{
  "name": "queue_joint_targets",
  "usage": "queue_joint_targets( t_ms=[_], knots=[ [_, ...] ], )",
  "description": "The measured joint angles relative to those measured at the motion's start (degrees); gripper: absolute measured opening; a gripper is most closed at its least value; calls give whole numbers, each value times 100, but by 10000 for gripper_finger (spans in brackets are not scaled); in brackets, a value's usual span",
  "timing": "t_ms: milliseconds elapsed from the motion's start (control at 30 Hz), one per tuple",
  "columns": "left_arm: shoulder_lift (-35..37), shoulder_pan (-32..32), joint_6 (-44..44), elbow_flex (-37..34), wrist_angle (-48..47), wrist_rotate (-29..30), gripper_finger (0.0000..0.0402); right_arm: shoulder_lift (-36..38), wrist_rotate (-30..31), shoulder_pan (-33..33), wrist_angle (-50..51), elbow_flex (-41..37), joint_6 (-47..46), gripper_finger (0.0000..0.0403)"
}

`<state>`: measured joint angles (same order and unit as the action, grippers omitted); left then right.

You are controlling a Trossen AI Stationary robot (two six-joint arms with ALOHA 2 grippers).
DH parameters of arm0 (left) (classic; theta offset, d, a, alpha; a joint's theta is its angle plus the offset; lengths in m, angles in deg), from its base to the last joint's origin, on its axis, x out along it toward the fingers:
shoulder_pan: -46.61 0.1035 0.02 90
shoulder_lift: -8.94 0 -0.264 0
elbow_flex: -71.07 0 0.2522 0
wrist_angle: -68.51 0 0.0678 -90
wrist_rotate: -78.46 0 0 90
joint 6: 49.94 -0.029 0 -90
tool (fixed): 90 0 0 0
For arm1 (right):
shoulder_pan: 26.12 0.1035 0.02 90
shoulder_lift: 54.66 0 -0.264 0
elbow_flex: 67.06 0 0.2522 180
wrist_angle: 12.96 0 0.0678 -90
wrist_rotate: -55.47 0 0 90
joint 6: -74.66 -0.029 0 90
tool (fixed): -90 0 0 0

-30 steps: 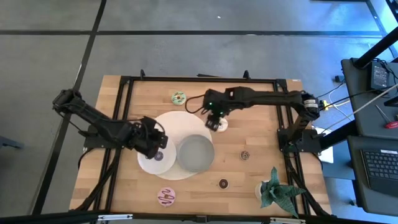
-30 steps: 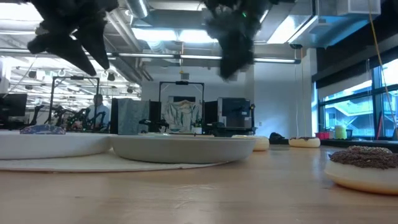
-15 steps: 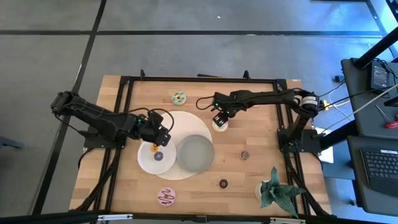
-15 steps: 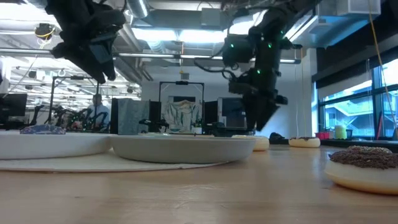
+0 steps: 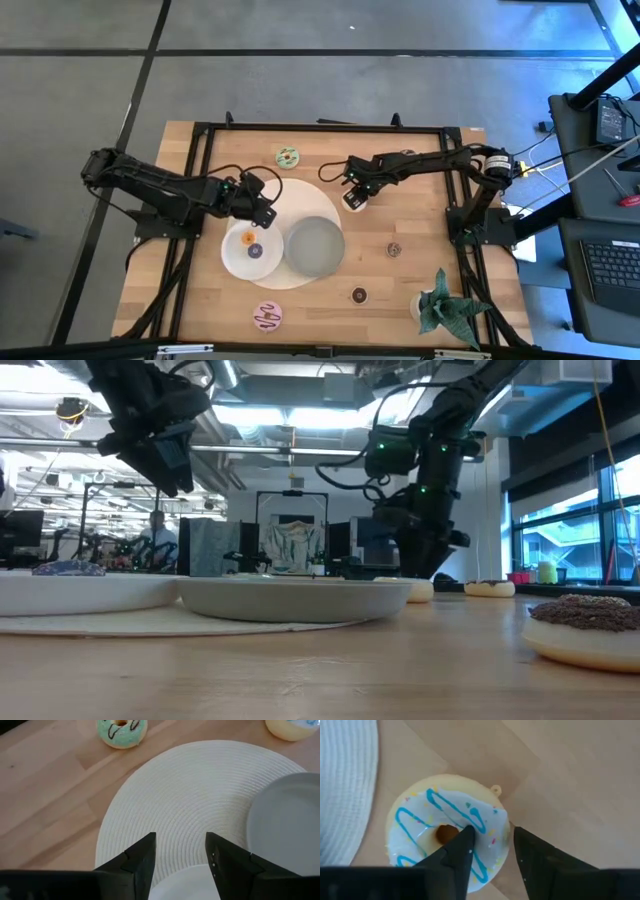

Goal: Pick & Place donuts
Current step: Put the big white donuts on the gray plate

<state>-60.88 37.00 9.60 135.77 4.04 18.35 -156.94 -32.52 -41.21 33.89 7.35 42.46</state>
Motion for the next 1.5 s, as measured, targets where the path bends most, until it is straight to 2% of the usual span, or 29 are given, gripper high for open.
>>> queue_joint_targets(
  t_ms=[333, 433, 600, 767, 867, 1000, 1100, 1333, 1500],
  knots=[
    [0, 39, -33, 0, 0, -62, 164, -3, -65, 0, -78, 25, 159, 28],
    [0, 39, -51, 0, -3, -64, 165, 0, -76, 4, 89, 230, 387, 10],
    [0, 39, -273, 0, -5, -68, 168, 118, -65, 349, 365, 982, 555, 19],
    [0, 39, -425, 0, -48, -141, 165, 118, -65, 1118, 343, 1748, 406, 12],
    [0, 39, -427, 0, -49, -151, 164, 112, 7, 1599, 227, 1897, 48, 10],
    [-2, 39, -427, 0, -49, -151, 168, 55, 613, 2046, -315, 1749, -386, 14],
    [-2, 39, -427, 0, -36, -151, 168, -186, 847, 2129, -374, 1703, -613, 16],
    [-2, 34, -429, 0, -18, -265, 164, -864, 655, 2120, -809, 1703, -658, 16],
    [-2, 35, -427, 0, -24, -281, 168, -1054, 633, 2021, -767, 1706, -651, 17]
  ],
)
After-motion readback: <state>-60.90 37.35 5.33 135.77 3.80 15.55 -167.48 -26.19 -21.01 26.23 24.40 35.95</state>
